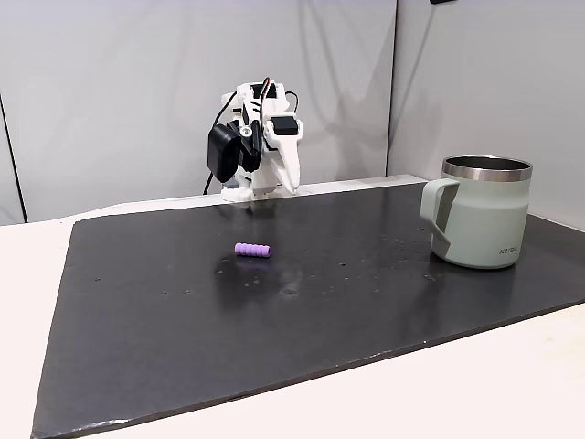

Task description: Grasp a pengrip and put it in the cup.

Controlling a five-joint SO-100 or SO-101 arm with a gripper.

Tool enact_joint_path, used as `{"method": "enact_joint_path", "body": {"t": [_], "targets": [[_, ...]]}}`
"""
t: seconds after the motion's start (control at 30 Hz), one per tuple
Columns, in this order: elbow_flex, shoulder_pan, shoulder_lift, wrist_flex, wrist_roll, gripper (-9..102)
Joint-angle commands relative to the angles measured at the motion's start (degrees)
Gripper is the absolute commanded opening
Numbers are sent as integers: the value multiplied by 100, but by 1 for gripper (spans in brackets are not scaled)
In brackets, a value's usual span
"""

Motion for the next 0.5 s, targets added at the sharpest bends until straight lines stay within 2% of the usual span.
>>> {"method": "enact_joint_path", "body": {"t": [0.0, 0.33, 0.47], "targets": [[-70, -571, 53, -79, -439, 0], [-79, -571, 53, -79, -439, 0], [-624, -475, -9, 88, -431, 0]]}}
